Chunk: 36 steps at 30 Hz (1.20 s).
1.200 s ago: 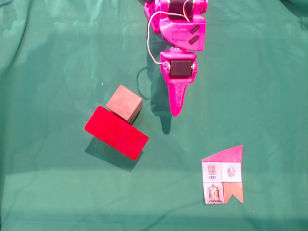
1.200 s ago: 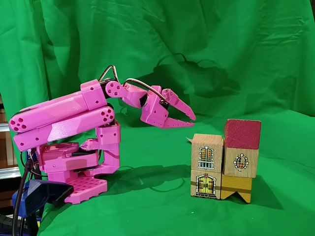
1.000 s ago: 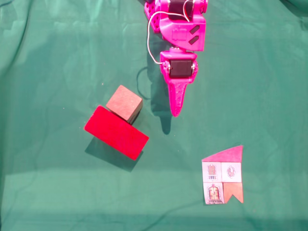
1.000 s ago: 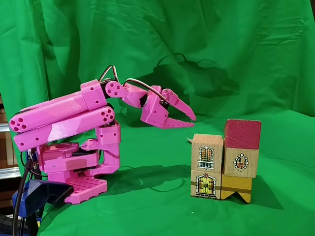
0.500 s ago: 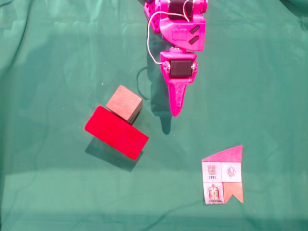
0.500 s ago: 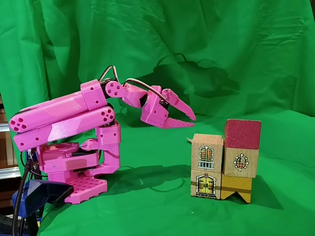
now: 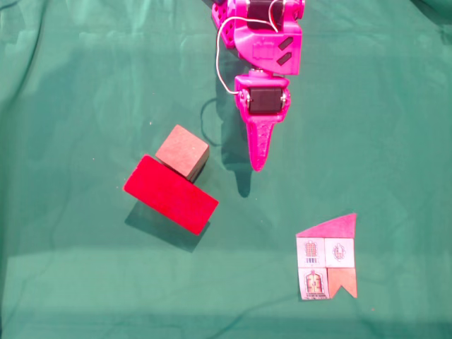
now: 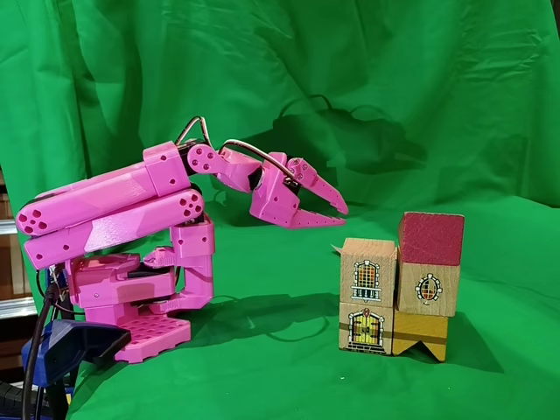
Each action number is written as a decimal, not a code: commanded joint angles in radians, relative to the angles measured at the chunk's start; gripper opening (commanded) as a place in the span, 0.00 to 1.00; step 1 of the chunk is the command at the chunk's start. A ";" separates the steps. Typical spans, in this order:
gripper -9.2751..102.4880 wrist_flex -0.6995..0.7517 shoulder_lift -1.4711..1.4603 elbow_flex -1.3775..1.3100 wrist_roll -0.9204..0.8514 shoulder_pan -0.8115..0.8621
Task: Grasp some building blocks and build the house on the picture.
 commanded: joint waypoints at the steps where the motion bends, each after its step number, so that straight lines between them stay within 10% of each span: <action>1: 0.09 -0.009 0.020 0.012 -0.006 -0.005; 36: 0.09 -0.011 -0.522 -0.620 -0.006 0.008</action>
